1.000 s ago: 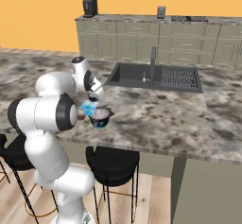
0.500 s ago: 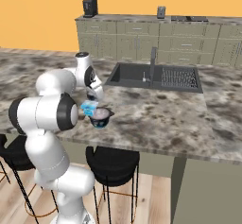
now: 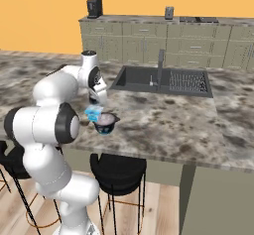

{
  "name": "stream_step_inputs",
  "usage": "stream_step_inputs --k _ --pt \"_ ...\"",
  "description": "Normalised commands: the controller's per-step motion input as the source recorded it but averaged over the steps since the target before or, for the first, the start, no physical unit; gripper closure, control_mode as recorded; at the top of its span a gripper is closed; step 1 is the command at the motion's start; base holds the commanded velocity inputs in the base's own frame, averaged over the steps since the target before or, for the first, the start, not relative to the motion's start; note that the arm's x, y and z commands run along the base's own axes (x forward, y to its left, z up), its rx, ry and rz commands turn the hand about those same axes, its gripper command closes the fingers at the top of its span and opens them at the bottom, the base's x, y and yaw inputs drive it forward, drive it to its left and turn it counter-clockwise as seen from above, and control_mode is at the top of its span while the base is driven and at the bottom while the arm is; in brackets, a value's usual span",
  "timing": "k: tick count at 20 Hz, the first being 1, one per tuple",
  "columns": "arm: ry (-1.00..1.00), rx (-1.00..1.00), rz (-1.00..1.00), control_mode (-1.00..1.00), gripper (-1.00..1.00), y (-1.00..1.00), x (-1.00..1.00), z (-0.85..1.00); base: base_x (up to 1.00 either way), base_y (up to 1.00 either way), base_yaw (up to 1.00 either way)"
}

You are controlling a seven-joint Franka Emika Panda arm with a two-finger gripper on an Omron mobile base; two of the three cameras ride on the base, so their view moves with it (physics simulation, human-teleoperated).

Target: Stack the yogurt containers by placing the smaller containers on top of the larger containers.

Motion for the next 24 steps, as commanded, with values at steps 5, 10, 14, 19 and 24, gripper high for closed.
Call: stream_step_inputs --k 5,10,14,19,24 --pt "0.0 0.0 -0.05 -1.0 1.0 0.0 -0.29 0.0 0.0 0.0 0.0" --pt "0.0 0.0 -0.02 -1.0 1.0 0.0 -0.01 0.0 0.0 0.0 0.0" --pt "0.0 0.0 0.0 -1.0 1.0 0.0 0.06 -0.09 0.0 0.0 0.0" --pt "0.0 0.0 0.0 -1.0 1.0 0.0 0.14 -0.1 0.0 0.0 0.0" --pt "0.0 0.0 0.0 -1.0 1.0 0.0 0.13 -0.07 0.0 0.0 0.0"
